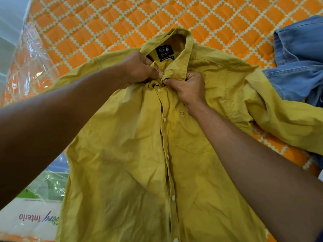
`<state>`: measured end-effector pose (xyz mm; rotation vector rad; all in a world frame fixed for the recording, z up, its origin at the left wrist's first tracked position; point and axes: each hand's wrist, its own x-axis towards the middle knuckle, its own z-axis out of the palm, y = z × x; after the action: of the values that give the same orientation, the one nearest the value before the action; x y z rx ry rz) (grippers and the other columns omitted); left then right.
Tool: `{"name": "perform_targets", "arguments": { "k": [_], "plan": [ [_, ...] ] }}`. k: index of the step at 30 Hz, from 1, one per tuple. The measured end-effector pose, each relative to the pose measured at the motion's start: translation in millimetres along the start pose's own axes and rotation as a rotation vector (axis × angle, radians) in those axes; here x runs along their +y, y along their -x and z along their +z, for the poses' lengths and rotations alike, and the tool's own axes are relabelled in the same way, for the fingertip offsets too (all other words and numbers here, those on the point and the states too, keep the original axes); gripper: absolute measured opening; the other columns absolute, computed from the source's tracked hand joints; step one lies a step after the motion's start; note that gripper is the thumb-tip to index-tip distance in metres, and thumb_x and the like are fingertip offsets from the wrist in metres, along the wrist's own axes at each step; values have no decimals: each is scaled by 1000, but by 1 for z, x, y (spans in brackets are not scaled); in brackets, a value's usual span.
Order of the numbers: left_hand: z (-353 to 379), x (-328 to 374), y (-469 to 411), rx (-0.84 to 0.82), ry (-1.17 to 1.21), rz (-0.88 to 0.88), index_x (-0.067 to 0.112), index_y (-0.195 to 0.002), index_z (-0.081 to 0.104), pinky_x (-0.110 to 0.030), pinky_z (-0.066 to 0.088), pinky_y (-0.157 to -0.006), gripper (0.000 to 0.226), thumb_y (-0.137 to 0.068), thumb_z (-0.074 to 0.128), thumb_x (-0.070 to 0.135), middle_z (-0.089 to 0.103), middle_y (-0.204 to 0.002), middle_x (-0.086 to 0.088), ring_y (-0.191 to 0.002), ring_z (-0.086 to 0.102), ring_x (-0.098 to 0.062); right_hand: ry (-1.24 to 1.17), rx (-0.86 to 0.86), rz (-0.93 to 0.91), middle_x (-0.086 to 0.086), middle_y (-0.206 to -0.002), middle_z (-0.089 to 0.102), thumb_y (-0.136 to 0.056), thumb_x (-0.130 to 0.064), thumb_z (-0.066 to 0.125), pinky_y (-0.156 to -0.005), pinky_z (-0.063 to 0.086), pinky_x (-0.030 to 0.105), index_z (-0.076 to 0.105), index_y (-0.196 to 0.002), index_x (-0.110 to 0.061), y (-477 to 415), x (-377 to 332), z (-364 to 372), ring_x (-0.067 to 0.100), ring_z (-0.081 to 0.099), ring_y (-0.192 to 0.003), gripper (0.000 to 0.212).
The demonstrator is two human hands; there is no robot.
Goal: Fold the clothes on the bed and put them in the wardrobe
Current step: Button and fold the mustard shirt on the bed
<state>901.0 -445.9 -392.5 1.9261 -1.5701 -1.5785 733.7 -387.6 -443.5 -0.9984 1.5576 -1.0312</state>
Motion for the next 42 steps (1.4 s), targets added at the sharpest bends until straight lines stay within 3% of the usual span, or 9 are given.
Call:
{"name": "perform_targets", "arguments": {
  "k": [6, 10, 18, 25, 30, 34, 38, 40, 42],
  "plan": [
    [7, -4, 1, 67, -10, 17, 18, -83, 78, -32, 59, -77, 6, -80, 84, 21, 74, -80, 3, -76, 67, -8, -38, -28, 23, 10, -79, 77, -66, -16, 94, -71, 63, 50, 76, -73, -1, -4, 7, -2, 30, 76, -76, 24],
    [4, -1, -1, 28, -28, 9, 11, -90, 79, -31, 57, -75, 12, -81, 83, 19, 74, -79, 2, -70, 65, -9, 38, -13, -27, 1, -75, 76, -68, -14, 93, -60, 58, 27, 75, -69, -13, -1, 5, 0, 13, 73, -68, 19],
    [5, 4, -4, 46, -66, -25, -6, -110, 70, -33, 50, -70, 38, -81, 82, 16, 71, -89, -10, -73, 59, -16, 67, 72, -82, 1, -71, 75, -66, -20, 94, -54, 56, 36, 76, -71, -6, 3, 7, 6, 21, 72, -66, 23],
    [14, 4, 11, 95, -273, 136, 4, -100, 74, -31, 44, -61, 24, -96, 64, 25, 67, -87, -10, -72, 56, -17, 62, 87, -145, -20, -58, 63, -68, -13, 93, -46, 37, 10, 72, -64, -15, 5, 5, 8, -8, 57, -51, 22],
    [17, -5, 24, 106, -441, 296, 11, -86, 69, -17, 36, -49, 20, -94, 64, 29, 61, -73, 1, -62, 52, -11, 79, 92, -191, -16, -51, 58, -72, -22, 92, -43, 31, 14, 62, -53, -21, 5, 11, 11, -3, 48, -46, 36],
    [30, -15, 22, 269, -529, 412, 7, -73, 60, -33, 33, -54, 24, -93, 59, 20, 56, -69, -6, -65, 51, -25, 98, 71, -246, -18, -45, 49, -74, -22, 90, -45, 26, 13, 53, -48, -28, 4, 12, 12, -1, 42, -44, 46],
    [35, -13, 22, 342, -398, 336, 10, -68, 57, -17, 27, -45, 25, -93, 56, 15, 50, -62, -2, -57, 44, -18, 110, 72, -294, -20, -42, 44, -75, -19, 89, -47, 22, 12, 42, -45, -37, 3, 11, 17, 0, 40, -44, 59],
    [34, -8, 22, 329, -319, 224, 11, -65, 59, -15, 26, -41, 28, -93, 56, 15, 50, -60, 1, -55, 44, -13, 121, 93, -320, -18, -45, 48, -76, -20, 88, -48, 26, 15, 49, -46, -35, 3, 13, 17, 0, 42, -46, 51],
    [33, -6, 19, 302, -227, 132, 10, -67, 63, -23, 32, -45, 28, -94, 56, 15, 51, -63, 0, -57, 45, -15, 136, 118, -345, -8, -53, 60, -76, -24, 88, -48, 36, 28, 66, -51, -18, 3, 17, 17, 4, 51, -51, 34]
  ]
}}
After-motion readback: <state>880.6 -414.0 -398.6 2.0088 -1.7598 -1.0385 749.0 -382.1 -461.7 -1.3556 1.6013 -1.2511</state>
